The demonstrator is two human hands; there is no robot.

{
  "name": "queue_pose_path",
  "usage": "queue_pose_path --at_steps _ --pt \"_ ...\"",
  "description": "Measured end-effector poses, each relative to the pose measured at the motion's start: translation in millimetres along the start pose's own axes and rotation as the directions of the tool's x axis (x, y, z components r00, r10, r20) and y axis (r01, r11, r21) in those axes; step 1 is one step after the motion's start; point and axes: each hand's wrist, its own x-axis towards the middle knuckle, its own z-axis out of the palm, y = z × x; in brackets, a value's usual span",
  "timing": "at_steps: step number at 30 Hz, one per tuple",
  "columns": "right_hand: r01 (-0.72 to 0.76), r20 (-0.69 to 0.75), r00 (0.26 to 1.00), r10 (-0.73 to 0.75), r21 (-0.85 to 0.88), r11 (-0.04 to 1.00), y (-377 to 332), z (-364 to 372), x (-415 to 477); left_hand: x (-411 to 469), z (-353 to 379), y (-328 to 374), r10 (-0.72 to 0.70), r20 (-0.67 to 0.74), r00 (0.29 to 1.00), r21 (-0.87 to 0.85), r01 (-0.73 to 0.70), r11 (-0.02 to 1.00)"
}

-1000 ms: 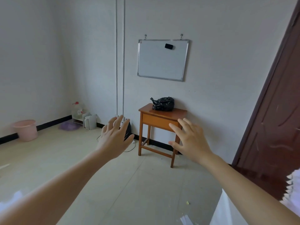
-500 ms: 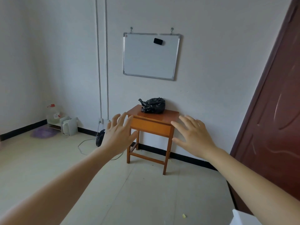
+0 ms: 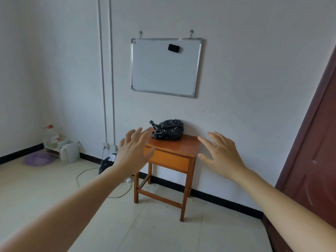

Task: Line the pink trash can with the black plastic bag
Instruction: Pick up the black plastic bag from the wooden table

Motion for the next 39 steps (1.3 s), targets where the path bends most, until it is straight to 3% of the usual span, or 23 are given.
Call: queue_pose_path --at_steps 6,19,24,39 --pt "0.033 0.195 0.98 -0.046 0.072 0.997 29.1 79.3 43.4 48.5 80.0 -11.9 -0.068 0.171 0.983 0.076 0.056 0.996" --pt "-0.049 0.153 0.987 0.044 0.025 0.998 132.9 152.3 230.9 240.6 186.7 -55.7 -0.058 0.108 0.992 -0.025 0.061 0.998" --pt "-0.034 0.277 0.96 0.03 0.008 0.999 166.3 199.9 268.9 289.4 231.9 -58.0 -0.058 0.192 0.98 -0.003 0.06 0.998" --pt "0.117 0.135 0.981 -0.137 0.142 0.983 284.2 299.0 491.6 488.7 323.6 -64.8 -0.235 0.082 0.968 0.062 0.231 0.971"
